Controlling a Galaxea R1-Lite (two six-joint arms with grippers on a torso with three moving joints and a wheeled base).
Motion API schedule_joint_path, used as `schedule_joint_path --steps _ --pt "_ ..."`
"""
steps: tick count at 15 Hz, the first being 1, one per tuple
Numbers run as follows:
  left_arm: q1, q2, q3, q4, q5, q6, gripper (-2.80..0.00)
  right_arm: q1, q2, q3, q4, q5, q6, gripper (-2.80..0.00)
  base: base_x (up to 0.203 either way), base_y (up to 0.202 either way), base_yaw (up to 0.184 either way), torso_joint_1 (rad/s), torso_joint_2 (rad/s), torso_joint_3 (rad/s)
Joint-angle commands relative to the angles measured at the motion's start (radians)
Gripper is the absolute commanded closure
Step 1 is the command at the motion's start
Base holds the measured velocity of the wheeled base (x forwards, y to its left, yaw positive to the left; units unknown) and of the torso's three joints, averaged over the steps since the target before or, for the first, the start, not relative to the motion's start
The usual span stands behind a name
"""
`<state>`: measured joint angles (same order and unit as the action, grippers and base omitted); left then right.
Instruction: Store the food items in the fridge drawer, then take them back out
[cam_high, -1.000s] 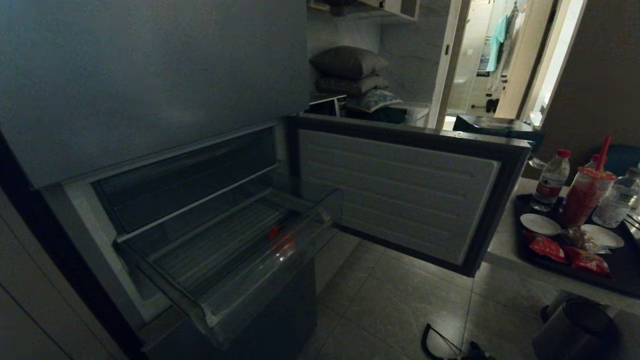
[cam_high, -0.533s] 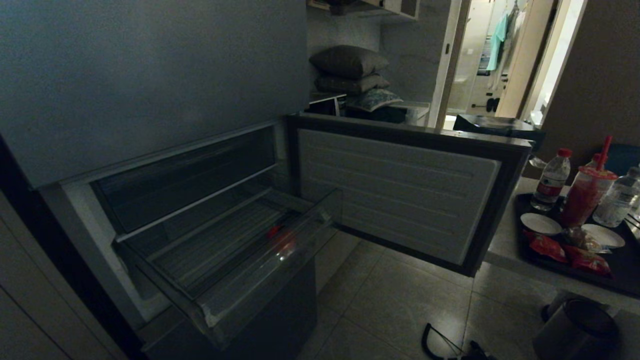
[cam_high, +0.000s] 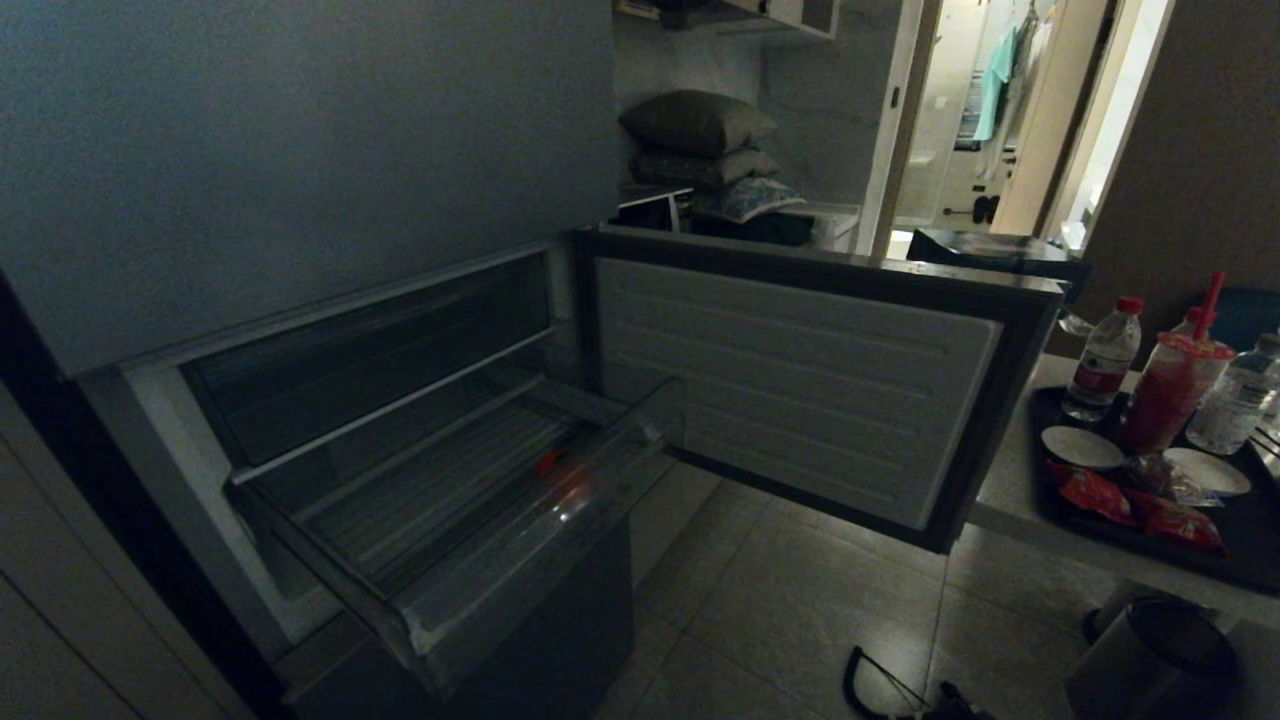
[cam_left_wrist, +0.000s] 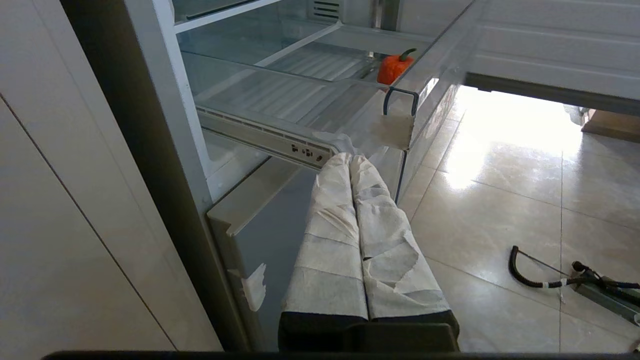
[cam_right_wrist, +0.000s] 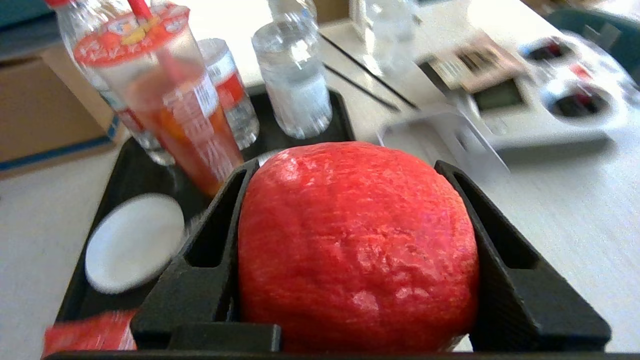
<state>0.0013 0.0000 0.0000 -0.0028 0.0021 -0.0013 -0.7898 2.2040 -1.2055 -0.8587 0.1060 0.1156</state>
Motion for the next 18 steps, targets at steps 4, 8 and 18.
schedule_joint_path --steps 4,8,18 --pt "0.000 0.000 0.000 0.000 0.001 0.000 0.00 0.023 0.184 -0.204 0.036 0.041 -0.030 0.00 0.000 0.000 0.000 0.000 0.00 0.000" --pt "0.000 0.001 0.000 0.000 0.000 0.000 0.00 0.037 0.256 -0.301 0.066 0.120 -0.031 0.00 0.000 0.000 0.000 0.000 0.00 0.000" --pt "0.000 0.000 0.000 0.000 0.000 0.000 0.00 0.050 0.512 -0.659 0.137 0.127 -0.030 0.00 0.000 0.000 0.000 0.000 0.00 0.000"
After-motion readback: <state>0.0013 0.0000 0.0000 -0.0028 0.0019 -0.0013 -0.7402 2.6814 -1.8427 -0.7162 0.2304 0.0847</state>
